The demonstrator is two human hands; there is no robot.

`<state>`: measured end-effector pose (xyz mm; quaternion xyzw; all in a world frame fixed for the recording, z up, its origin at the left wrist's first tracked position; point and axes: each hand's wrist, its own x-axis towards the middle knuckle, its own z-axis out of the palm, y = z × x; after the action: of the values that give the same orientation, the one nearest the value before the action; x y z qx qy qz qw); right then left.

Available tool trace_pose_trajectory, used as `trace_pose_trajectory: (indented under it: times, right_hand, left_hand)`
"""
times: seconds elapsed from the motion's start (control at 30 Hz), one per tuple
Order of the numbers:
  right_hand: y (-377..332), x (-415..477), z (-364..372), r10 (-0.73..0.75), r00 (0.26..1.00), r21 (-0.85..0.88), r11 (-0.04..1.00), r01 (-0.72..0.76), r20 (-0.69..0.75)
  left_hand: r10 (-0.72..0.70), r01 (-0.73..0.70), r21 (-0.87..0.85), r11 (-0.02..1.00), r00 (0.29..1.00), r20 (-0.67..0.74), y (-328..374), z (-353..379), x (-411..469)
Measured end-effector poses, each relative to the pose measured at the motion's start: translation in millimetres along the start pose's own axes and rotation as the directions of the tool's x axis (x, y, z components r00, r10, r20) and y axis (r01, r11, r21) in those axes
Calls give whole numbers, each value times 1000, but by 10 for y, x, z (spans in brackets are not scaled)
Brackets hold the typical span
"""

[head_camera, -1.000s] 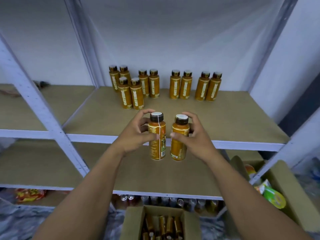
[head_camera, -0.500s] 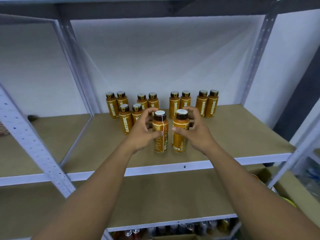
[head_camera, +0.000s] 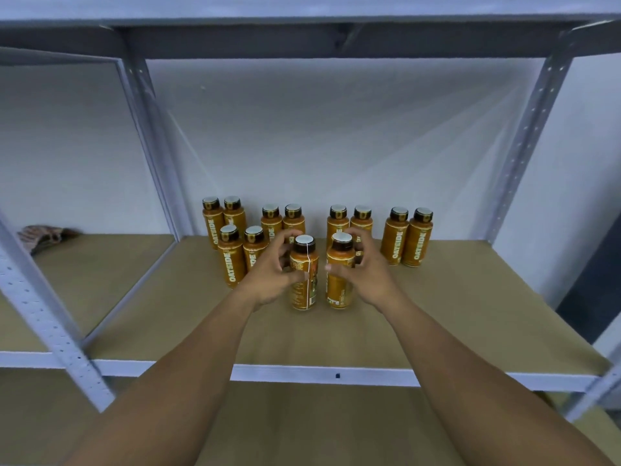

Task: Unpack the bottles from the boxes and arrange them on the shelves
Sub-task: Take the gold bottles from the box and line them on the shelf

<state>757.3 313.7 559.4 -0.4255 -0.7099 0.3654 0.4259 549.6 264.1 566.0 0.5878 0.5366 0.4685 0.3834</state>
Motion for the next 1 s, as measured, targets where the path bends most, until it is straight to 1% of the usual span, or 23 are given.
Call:
trace_pose_trajectory:
  times: [0.13, 0.27, 0.53, 0.7, 0.9, 1.0]
  right_hand:
    - [122, 135, 12, -2, 1000, -7, 1000, 2, -13]
    - [217, 231, 42, -27, 999, -55, 998, 25, -37]
    - [335, 388, 184, -54, 991, -127, 991, 38, -123]
    - [359, 417, 215, -53, 988, -180, 983, 26, -144]
    - [373, 396, 235, -72, 988, -211, 977, 42, -134]
    - [365, 387, 224, -62, 993, -199, 979, 42, -98]
  left_hand:
    - [-29, 29, 5, 1000, 1000, -11, -57, 16, 122]
    - [-46, 46, 3, 999, 999, -7, -99, 14, 221]
    - [-35, 35, 0, 999, 999, 21, -216, -23, 397]
    - [-35, 35, 10, 999, 999, 37, -245, -52, 437]
    - [-12, 7, 72, 997, 998, 65, -231, -71, 441]
    - [2, -16, 148, 989, 995, 96, -155, -128, 446]
